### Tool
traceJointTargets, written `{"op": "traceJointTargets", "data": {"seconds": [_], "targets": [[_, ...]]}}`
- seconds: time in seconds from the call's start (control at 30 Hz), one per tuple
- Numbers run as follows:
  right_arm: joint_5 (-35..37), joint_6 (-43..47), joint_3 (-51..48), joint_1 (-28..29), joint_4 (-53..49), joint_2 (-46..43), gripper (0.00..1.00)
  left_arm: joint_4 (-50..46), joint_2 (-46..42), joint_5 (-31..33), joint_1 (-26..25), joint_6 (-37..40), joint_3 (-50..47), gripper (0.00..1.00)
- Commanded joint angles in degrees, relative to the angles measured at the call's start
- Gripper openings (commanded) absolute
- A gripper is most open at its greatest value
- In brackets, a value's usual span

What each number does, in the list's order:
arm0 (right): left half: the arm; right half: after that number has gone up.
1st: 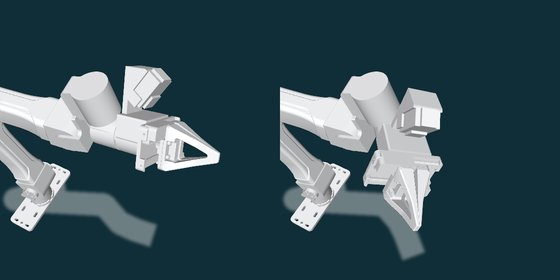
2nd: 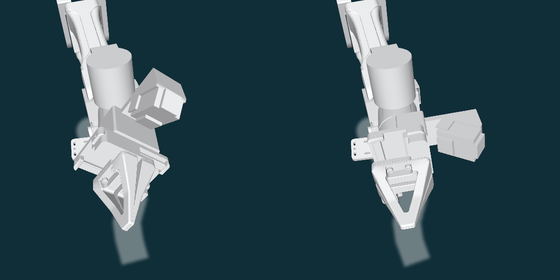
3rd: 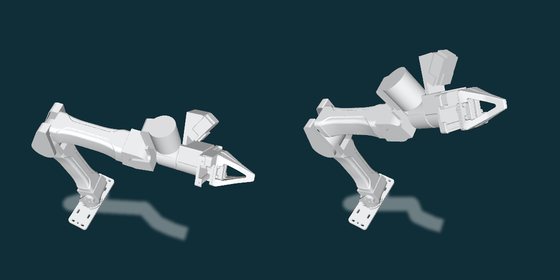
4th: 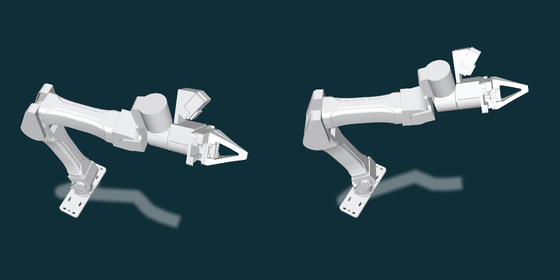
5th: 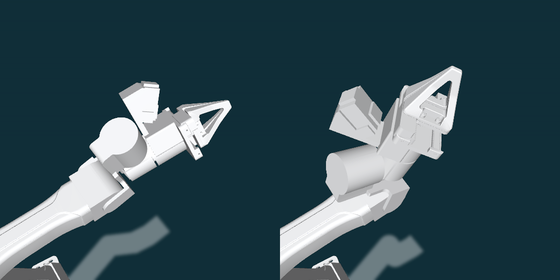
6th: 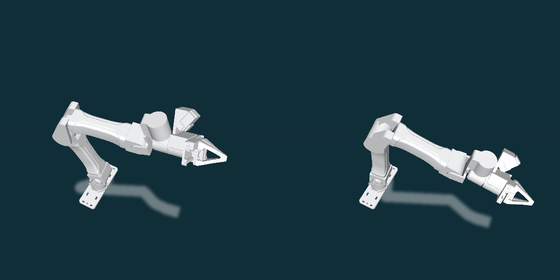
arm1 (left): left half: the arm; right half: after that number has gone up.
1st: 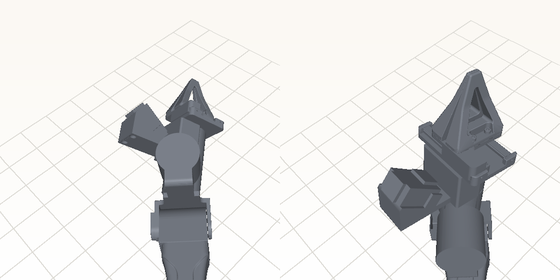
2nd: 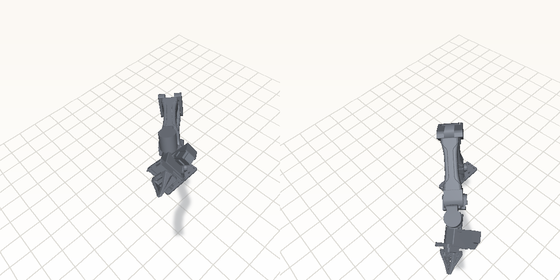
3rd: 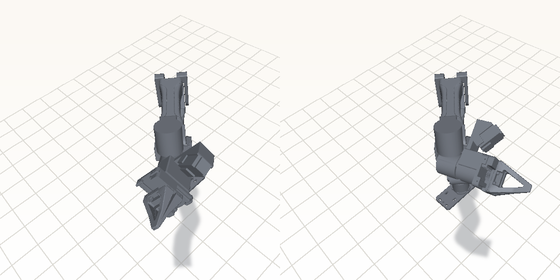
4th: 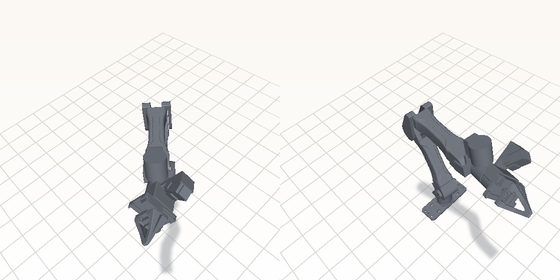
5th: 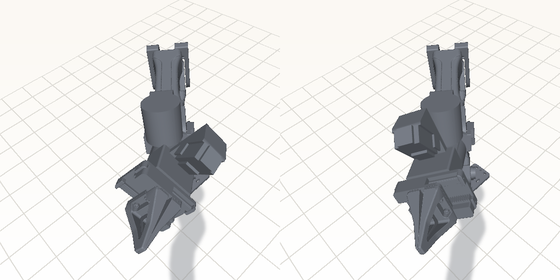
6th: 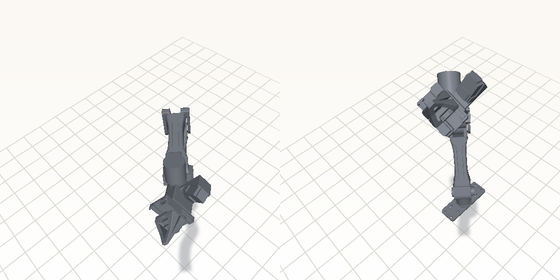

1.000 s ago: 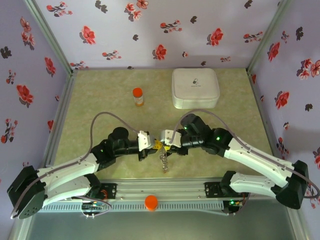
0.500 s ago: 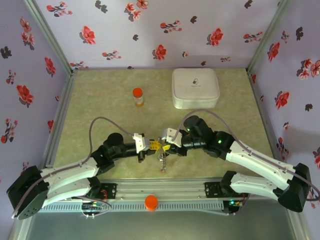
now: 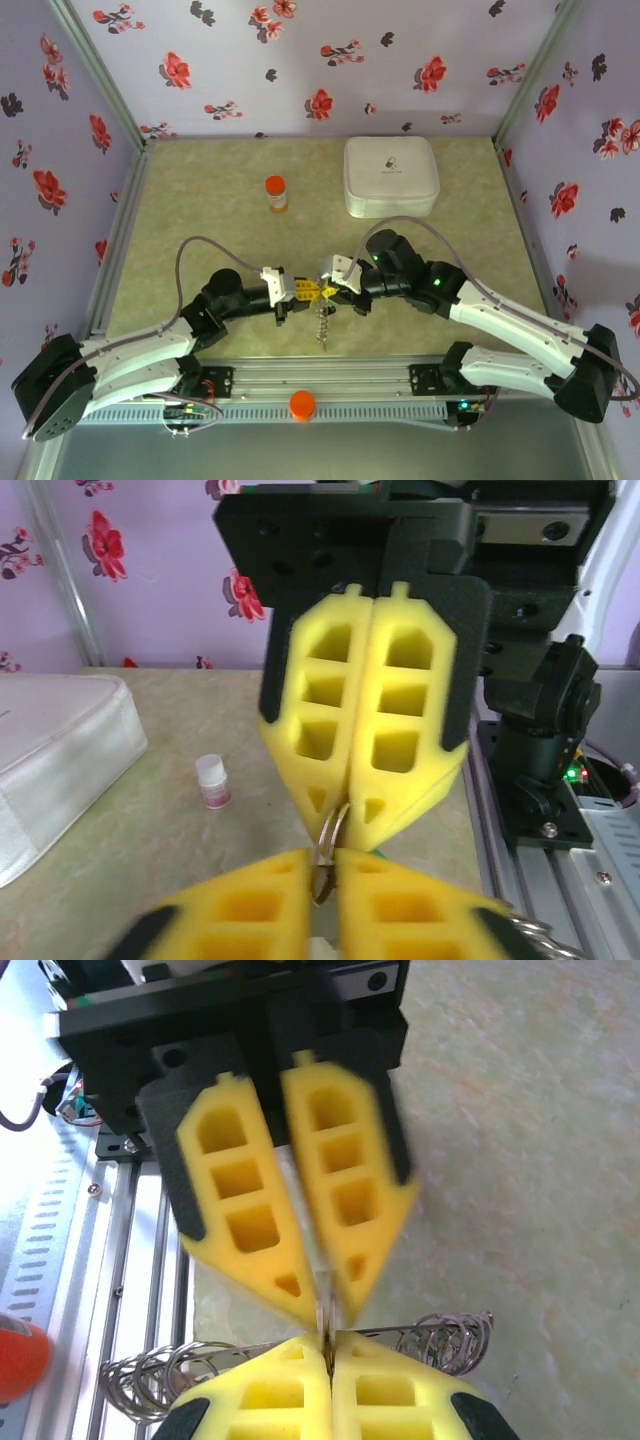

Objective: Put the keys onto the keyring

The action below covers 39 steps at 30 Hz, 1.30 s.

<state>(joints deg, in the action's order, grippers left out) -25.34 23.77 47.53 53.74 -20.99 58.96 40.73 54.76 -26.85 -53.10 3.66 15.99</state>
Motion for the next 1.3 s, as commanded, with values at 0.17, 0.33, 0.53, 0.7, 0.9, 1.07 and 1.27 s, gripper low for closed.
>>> {"op": "traceJointTargets", "data": {"seconds": [0.17,0.33,0.53,0.7,0.9,1.07,1.27], "targets": [[4.6,6.6,6.0,0.9,-9.3,2.8,0.0,-14.3,-1.3,3.6,-0.1,6.4,5.9,0.24],[8.6,9.5,8.8,2.8,-13.7,5.4,0.0,-18.5,-0.3,2.6,-0.1,7.9,8.1,0.21],[9.3,10.5,10.7,4.1,-14.6,7.1,0.0,-19.6,0.3,-0.2,-0.1,8.8,9.0,0.2],[9.2,10.6,11.1,4.4,-14.0,7.5,0.0,-20.0,0.6,-1.9,-0.1,8.7,9.2,0.18],[9.4,10.3,11.3,4.8,-12.4,7.8,0.0,-20.5,0.7,-3.1,-0.1,8.9,9.5,0.07],[9.9,9.3,11.1,4.8,-12.3,7.2,0.03,-20.1,-0.1,-3.2,-0.1,9.2,9.2,0.0],[11.9,8.6,6.8,4.5,-9.8,2.3,0.26,-14.8,-1.7,-3.0,-0.1,7.9,6.7,0.0]]}}
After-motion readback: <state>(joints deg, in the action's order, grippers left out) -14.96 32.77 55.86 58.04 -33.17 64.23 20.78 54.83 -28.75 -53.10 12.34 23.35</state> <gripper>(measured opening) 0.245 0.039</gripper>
